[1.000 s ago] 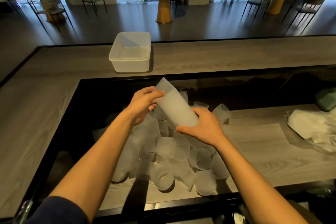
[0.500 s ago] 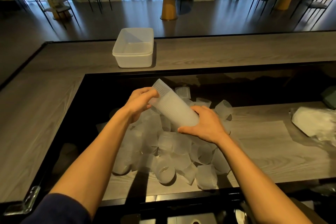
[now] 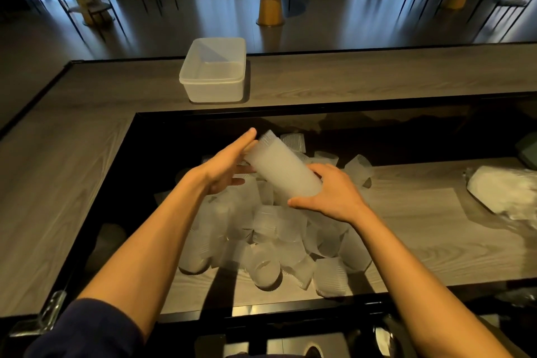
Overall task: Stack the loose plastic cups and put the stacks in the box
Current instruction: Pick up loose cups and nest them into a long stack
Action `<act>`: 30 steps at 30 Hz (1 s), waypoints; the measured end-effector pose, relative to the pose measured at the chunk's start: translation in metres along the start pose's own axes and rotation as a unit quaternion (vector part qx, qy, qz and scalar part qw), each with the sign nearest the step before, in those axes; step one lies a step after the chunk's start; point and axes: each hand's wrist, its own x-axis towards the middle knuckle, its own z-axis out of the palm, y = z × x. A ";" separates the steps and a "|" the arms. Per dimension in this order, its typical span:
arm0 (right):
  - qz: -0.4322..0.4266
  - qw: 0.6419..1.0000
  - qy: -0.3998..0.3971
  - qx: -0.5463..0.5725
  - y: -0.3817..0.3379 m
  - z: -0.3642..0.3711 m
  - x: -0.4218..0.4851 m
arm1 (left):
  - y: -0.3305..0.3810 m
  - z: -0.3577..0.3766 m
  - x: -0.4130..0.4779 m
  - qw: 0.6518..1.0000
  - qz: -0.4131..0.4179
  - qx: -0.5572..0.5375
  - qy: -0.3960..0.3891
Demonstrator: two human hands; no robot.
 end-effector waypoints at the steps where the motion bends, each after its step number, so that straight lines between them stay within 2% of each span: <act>1: 0.004 1.000 0.004 0.000 0.001 0.000 0.000 | -0.004 -0.001 0.003 1.000 0.000 -0.004 0.016; 3: 0.019 1.000 0.017 0.000 0.003 0.001 -0.001 | -0.017 -0.001 0.009 0.995 0.011 0.022 0.100; 5: 0.034 0.999 0.024 -0.005 0.005 0.002 -0.002 | -0.035 -0.002 0.018 0.973 0.017 0.149 0.174; 6: 0.038 0.999 0.022 -0.007 0.006 0.002 -0.003 | -0.045 -0.004 0.022 0.961 0.009 0.205 0.184; 12: 0.041 0.999 0.017 -0.014 0.008 0.003 -0.006 | -0.087 -0.013 0.035 0.902 -0.049 0.393 0.172; 15: 0.044 0.999 0.020 -0.001 0.007 0.001 -0.007 | -0.095 -0.009 0.036 0.875 -0.074 0.451 0.158; 21: 0.049 0.999 0.019 0.012 0.006 -0.005 -0.013 | -0.097 0.002 0.039 0.897 -0.053 0.396 0.188; 26: 0.065 0.998 0.018 0.018 0.005 -0.008 -0.015 | -0.065 -0.002 0.035 0.893 -0.074 0.393 0.206; 28: 0.070 0.997 0.017 0.019 0.005 -0.006 -0.015 | -0.042 -0.008 0.034 0.914 -0.084 0.325 0.228; 30: 0.072 0.997 0.013 0.016 0.005 -0.003 -0.014 | -0.017 -0.019 0.032 0.944 -0.075 0.204 0.247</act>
